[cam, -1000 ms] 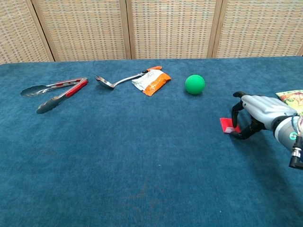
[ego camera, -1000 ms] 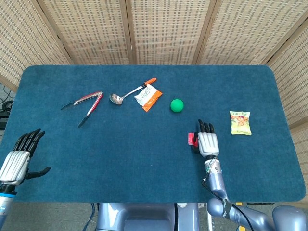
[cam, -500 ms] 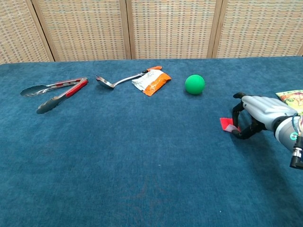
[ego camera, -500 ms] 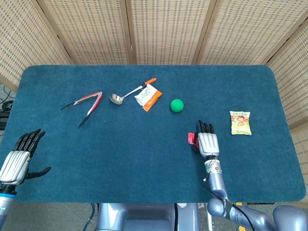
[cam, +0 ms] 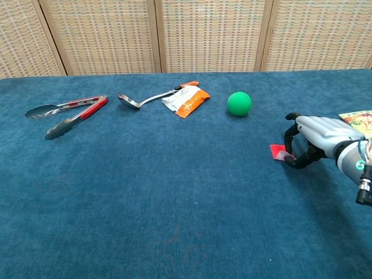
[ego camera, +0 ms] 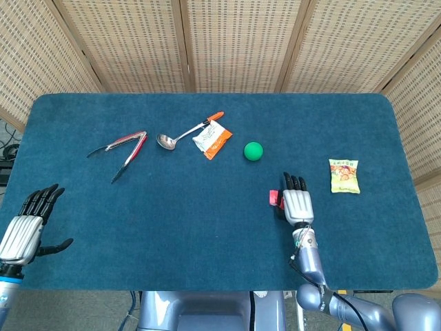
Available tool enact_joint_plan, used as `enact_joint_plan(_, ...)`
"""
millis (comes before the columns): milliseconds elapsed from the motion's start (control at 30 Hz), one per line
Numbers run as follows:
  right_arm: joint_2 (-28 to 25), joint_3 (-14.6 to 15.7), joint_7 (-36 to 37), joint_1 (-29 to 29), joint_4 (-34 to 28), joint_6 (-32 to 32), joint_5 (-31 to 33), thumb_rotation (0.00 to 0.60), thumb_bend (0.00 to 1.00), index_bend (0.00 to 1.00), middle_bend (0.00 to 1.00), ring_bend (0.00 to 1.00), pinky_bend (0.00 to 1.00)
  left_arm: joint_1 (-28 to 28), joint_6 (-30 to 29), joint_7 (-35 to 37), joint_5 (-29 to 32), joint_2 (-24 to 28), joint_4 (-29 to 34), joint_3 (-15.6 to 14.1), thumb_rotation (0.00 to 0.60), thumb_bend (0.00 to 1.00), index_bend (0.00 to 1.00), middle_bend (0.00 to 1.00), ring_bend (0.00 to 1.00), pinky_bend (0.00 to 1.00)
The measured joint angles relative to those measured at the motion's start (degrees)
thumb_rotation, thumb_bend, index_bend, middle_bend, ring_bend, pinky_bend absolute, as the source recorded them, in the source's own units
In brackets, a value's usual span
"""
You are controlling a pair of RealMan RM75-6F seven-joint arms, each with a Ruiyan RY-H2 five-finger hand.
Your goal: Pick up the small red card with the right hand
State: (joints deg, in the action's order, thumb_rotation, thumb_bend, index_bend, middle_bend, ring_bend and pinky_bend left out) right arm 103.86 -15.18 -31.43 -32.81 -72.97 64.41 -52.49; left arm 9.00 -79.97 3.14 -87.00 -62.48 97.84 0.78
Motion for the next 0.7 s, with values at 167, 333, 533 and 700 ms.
enact_joint_plan(167, -0.3, -0.2, -0.6, -0.4, -0.7, 0.2, 0.0, 0.600, 0.52, 0.59, 0.04, 0.00, 0.00, 0.0, 0.0, 0.2, 0.1, 0.1, 0.0, 0.1, 0.600, 0.18, 0.00, 0.00, 0.00, 0.00)
enact_joint_plan(333, -0.8, -0.8, -1.6, -1.1, -1.9, 0.8, -0.2, 0.600, 0.52, 0.59, 0.04, 0.00, 0.00, 0.0, 0.0, 0.5, 0.3, 0.2, 0.0, 0.1, 0.600, 0.18, 0.00, 0.00, 0.00, 0.00)
enact_joint_plan(533, -1.4, -1.7, -2.8, -2.3, -3.4, 1.6, -0.4, 0.600, 0.52, 0.59, 0.05, 0.00, 0.00, -0.1, -0.1, 0.9, 0.4, 0.3, 0.0, 0.2, 0.600, 0.18, 0.00, 0.00, 0.00, 0.00)
enact_joint_plan(700, -2.0, -2.3, -4.1, -3.1, -4.9, 2.4, -0.5, 0.600, 0.52, 0.59, 0.05, 0.00, 0.00, -0.1, -0.3, 1.3, 0.4, 0.5, -0.1, 0.3, 0.600, 0.18, 0.00, 0.00, 0.00, 0.00)
